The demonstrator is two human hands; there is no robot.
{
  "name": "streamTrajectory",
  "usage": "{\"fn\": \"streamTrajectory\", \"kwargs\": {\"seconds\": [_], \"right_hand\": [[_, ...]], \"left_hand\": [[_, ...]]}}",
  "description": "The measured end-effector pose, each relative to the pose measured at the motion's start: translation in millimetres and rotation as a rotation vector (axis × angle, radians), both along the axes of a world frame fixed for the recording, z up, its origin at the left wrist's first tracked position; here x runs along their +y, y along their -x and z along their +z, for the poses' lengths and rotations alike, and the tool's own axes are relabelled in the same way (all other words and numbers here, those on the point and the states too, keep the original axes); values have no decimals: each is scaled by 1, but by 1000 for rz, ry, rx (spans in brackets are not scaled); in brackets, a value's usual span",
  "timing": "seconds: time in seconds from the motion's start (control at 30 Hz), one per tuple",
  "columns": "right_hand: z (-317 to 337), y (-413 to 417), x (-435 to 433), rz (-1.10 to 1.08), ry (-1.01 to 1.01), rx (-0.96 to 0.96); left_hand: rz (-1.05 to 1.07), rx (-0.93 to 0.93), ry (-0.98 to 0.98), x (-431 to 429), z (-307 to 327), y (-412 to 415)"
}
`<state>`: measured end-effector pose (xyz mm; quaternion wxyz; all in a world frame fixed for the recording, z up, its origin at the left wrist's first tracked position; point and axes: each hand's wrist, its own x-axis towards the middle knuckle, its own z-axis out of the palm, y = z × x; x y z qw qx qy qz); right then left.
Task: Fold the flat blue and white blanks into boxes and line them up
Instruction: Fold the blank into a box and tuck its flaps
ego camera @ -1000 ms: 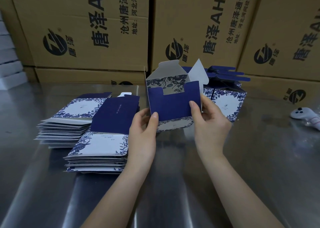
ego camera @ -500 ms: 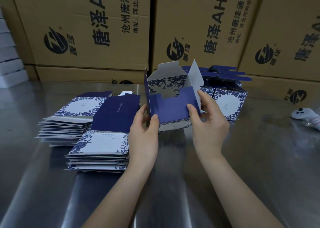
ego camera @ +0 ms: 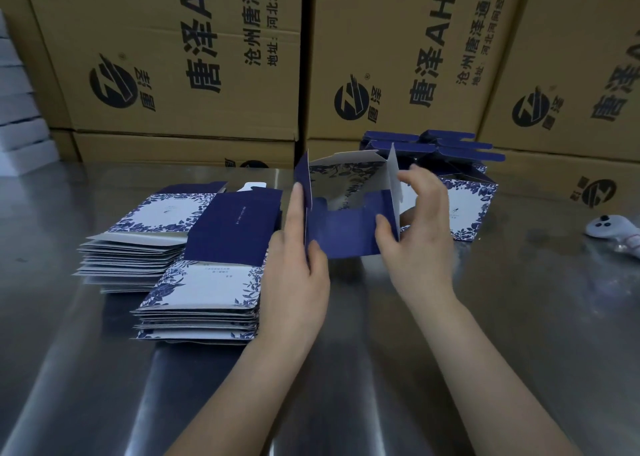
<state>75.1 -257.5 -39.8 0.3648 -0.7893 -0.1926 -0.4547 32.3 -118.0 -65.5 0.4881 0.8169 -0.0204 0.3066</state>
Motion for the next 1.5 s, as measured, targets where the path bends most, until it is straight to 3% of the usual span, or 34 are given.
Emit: {"fn": "streamTrajectory", "kwargs": {"seconds": [0.27,0.7,0.97,1.2,1.4,1.5], "right_hand": [[6,3,-3,-53,207,87],[9,3,-2,-83,198,89],[11,8,-1,0,124,151],[12,6,-2,104,183,213],[6,-2,-8,149,202,100],[4,-5,-12,224,110,45]], "left_hand": [[9,-67,-230,0,3,5],[64,-28,-383,-1,-4,4],[52,-8,-299,-3,-2,4],[103,-10,-198,2,-7,-3],[144,-90,-96,5,-10,-5],[149,-123,-71,4,-9,-4]]}}
